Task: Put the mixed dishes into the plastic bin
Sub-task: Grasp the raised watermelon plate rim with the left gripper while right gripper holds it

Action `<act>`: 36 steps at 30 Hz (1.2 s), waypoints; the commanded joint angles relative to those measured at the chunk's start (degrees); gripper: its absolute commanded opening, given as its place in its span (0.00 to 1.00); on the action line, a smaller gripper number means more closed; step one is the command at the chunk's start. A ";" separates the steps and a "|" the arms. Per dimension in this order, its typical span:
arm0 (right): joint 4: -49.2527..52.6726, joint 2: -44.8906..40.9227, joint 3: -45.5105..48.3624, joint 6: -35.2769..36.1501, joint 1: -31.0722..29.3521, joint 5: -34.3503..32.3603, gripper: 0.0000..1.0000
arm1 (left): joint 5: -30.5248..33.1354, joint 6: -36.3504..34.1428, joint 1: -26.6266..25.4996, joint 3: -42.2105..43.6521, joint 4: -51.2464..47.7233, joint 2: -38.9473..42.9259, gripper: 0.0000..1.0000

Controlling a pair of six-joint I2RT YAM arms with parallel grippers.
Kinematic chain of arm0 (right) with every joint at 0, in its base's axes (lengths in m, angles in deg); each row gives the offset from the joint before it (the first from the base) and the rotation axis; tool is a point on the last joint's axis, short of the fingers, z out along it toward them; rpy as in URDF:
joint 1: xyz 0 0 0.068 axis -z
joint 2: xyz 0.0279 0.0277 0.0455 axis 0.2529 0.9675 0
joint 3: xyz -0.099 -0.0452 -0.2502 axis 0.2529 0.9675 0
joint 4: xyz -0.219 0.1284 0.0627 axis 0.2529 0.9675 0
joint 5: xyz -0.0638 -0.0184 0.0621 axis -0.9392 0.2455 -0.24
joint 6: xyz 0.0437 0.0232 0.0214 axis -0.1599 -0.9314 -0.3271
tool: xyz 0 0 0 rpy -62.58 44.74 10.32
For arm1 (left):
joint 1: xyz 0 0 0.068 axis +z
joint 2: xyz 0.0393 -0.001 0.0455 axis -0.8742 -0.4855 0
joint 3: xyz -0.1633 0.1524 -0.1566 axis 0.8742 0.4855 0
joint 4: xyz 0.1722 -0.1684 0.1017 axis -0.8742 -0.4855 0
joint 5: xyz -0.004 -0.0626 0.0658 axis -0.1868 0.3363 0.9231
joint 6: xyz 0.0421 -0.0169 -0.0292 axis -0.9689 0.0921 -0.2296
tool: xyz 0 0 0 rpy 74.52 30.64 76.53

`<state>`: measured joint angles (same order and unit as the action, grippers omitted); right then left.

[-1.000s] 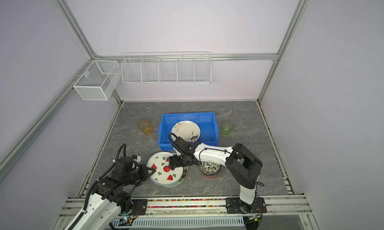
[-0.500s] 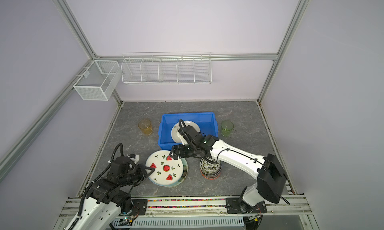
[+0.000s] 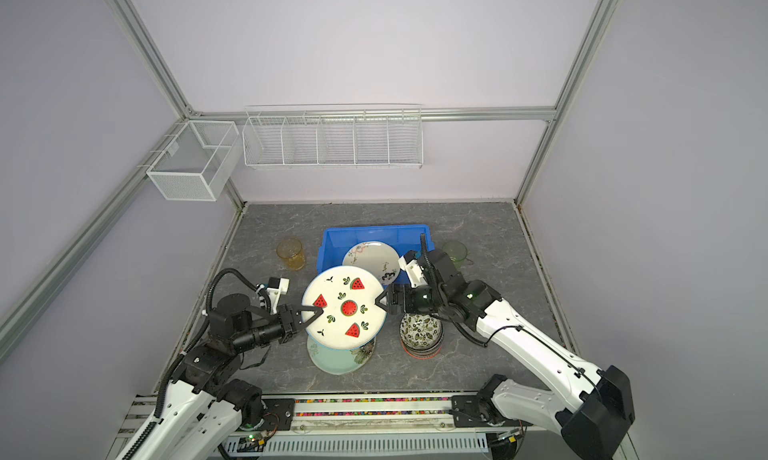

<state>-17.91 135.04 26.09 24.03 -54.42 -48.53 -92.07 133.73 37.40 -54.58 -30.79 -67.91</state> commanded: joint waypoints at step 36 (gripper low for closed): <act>-15.67 -1.34 3.57 -7.09 3.67 8.35 0.15 | -5.64 -1.21 -0.28 -0.89 22.66 -14.06 0.04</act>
<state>-32.40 135.41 29.41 17.17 -50.68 -41.51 -98.21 132.55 37.31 -54.73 -13.28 -81.55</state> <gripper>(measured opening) 0.177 0.114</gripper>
